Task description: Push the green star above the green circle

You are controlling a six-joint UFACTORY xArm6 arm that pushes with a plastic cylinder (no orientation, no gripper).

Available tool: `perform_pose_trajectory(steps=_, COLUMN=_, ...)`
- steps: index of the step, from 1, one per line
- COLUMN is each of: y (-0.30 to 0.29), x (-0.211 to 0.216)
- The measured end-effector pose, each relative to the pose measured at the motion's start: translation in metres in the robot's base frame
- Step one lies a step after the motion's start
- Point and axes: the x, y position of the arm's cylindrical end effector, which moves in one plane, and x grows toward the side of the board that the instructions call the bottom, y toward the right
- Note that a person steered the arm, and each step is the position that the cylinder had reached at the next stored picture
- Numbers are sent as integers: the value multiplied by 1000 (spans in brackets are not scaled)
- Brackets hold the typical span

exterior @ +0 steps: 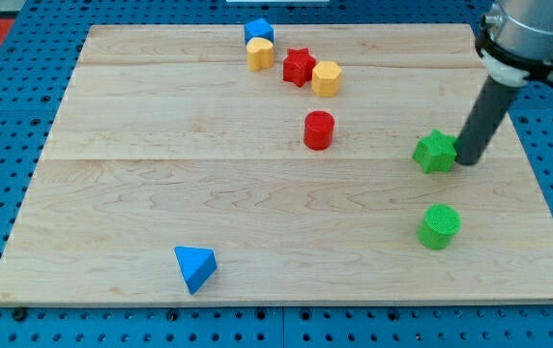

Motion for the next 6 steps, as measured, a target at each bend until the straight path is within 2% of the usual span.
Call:
perform_pose_trajectory(steps=1, y=0, x=-23)
perform_pose_trajectory(steps=3, y=-39, x=-2)
perform_pose_trajectory(steps=4, y=-45, x=-49)
perform_pose_trajectory(steps=5, y=-75, x=-29)
perform_pose_trajectory(steps=6, y=-65, x=-12)
